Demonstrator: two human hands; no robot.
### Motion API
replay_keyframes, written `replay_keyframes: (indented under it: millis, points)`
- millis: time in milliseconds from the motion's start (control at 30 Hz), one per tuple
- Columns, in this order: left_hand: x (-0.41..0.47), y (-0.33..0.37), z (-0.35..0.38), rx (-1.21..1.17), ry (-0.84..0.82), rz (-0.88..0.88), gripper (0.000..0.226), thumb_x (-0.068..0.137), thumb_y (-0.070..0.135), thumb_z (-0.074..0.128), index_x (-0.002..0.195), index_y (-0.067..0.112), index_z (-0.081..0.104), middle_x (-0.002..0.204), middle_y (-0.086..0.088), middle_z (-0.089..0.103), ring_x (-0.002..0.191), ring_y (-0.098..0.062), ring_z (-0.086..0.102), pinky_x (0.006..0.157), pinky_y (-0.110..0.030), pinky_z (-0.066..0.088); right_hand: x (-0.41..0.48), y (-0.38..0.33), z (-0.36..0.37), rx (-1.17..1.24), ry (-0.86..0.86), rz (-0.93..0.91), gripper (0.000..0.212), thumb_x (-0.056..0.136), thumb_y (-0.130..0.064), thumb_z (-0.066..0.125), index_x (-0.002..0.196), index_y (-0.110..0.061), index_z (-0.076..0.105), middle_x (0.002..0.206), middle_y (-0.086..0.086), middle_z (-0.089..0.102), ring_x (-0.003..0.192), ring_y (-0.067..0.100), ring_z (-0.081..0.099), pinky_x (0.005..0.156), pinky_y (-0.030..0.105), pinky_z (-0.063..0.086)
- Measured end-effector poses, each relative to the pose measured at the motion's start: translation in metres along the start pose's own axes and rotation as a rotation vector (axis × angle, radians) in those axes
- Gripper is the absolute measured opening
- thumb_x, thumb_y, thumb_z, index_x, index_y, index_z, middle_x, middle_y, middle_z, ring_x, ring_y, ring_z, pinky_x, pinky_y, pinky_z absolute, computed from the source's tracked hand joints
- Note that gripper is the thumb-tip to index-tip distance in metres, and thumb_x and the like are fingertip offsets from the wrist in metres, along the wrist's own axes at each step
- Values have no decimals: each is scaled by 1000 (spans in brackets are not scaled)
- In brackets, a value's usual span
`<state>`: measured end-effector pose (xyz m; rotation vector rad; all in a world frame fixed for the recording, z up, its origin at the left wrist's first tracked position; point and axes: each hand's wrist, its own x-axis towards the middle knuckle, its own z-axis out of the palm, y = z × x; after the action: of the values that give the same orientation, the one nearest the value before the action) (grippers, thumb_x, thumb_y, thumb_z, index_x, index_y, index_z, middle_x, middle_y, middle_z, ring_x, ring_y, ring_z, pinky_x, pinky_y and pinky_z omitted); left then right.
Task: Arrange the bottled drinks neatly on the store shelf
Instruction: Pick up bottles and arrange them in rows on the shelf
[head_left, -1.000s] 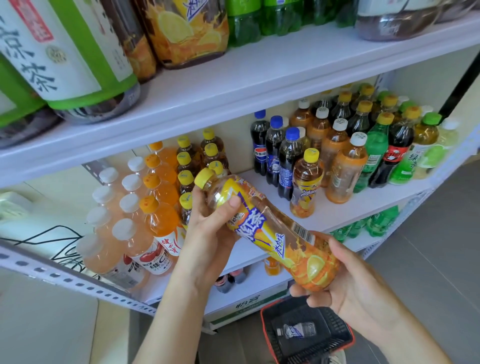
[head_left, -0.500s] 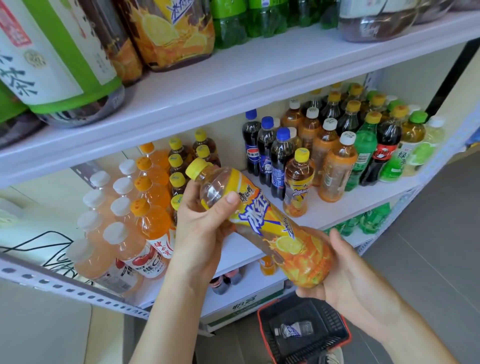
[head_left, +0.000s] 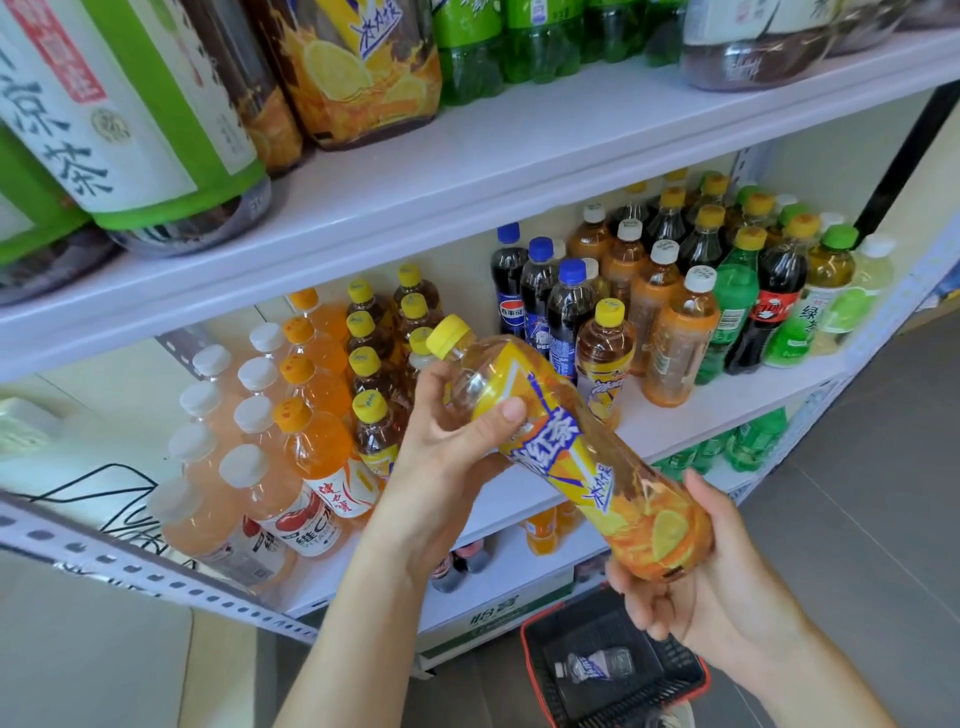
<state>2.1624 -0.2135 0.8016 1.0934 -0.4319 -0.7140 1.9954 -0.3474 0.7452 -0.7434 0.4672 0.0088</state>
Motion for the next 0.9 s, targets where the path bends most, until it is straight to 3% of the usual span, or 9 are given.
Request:
replay_keyframes:
  millis: [67, 167, 300, 400, 500, 567, 667, 800, 900]
  points:
    - [1, -2, 5, -65, -14, 2, 76, 62, 20, 80, 129, 20, 43, 109, -10, 70, 97, -29, 69, 84, -48, 58, 0, 1, -3, 27, -63, 85, 74, 74, -71, 45, 81, -3, 74, 61, 21, 61, 38, 26, 58, 33, 24, 45]
    - [3, -6, 13, -98, 70, 45, 80, 60, 21, 81, 131, 16, 43, 99, -7, 72, 87, -26, 71, 73, -42, 59, 1, 3, -8, 22, -139, 147, 77, 76, -74, 43, 84, -3, 73, 64, 21, 63, 43, 28, 62, 35, 26, 46]
    - [9, -9, 19, 27, 238, 95, 80, 58, 33, 85, 128, 19, 51, 99, -2, 74, 89, -24, 71, 80, -47, 59, 8, 1, -9, 4, -89, -20, 67, 78, -68, 63, 119, -15, 69, 107, 24, 69, 83, 33, 68, 53, 36, 58]
    - [15, -11, 22, 98, 309, 86, 68, 67, 33, 85, 126, 22, 55, 103, -3, 75, 95, -25, 73, 85, -52, 58, 10, -6, -11, -88, -22, -220, 63, 63, -40, 90, 119, -28, 65, 113, 16, 69, 86, 32, 68, 65, 40, 59]
    - [22, -9, 26, 92, 290, 24, 49, 74, 37, 77, 117, 25, 59, 102, -1, 75, 91, -21, 73, 77, -43, 61, 9, -14, -18, -131, 21, -275, 49, 75, -22, 81, 120, -21, 61, 109, 22, 67, 83, 40, 68, 61, 37, 59]
    - [27, -5, 25, 0, 271, 5, 36, 76, 33, 75, 106, 19, 60, 102, -5, 74, 90, -22, 72, 81, -48, 58, 10, -22, -22, -66, 54, -194, 44, 79, -36, 69, 114, -11, 67, 99, 30, 67, 65, 42, 68, 46, 32, 56]
    - [32, 3, 22, -6, 170, -12, 36, 74, 25, 74, 104, 17, 56, 115, -12, 70, 99, -33, 66, 90, -60, 48, 14, -34, -33, -49, 107, 32, 65, 71, -59, 57, 93, -1, 76, 82, 34, 66, 39, 30, 57, 32, 25, 44]
    - [33, 7, 25, 121, 28, -8, 44, 82, 19, 69, 124, 20, 56, 117, -17, 63, 102, -37, 61, 91, -63, 49, 21, -52, -53, 48, 3, 218, 67, 66, -68, 60, 83, -5, 75, 64, 28, 61, 31, 25, 51, 28, 22, 39]
    - [35, 7, 36, 322, 72, 83, 30, 89, 28, 59, 119, 28, 60, 95, -15, 64, 82, -31, 63, 76, -56, 55, 29, -56, -69, -8, -85, 251, 73, 73, -71, 50, 88, -6, 78, 76, 29, 68, 42, 28, 62, 33, 22, 43]
